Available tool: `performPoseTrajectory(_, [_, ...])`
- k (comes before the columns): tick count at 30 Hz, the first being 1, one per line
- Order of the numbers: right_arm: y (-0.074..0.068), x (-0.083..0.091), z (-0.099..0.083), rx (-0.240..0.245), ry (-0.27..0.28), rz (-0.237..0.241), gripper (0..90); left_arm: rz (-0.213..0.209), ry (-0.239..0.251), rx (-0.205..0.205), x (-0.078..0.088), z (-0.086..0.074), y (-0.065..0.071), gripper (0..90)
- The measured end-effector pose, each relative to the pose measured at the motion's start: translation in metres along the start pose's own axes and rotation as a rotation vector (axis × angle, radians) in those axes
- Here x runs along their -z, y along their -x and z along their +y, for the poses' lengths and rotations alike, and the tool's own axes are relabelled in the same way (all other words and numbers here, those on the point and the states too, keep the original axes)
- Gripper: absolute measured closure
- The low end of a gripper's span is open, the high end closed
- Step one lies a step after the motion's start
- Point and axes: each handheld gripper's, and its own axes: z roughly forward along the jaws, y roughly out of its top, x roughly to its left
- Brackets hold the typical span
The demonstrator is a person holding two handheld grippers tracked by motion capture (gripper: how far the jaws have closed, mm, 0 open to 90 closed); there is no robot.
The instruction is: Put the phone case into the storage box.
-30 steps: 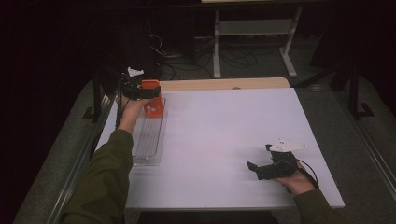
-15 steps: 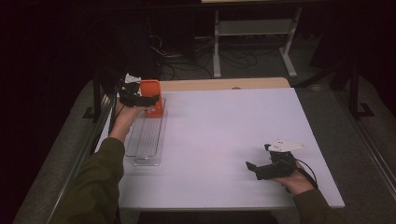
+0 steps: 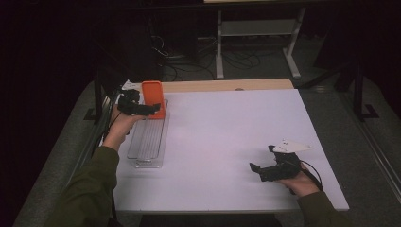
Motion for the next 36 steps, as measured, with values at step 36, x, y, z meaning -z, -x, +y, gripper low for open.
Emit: performPoseTrajectory(36, [0.004, 0.010, 0.024, -0.001, 0.043, 0.049, 0.0, -0.258, 0.046, -0.050, 0.046, -0.042, 0.050, 0.0])
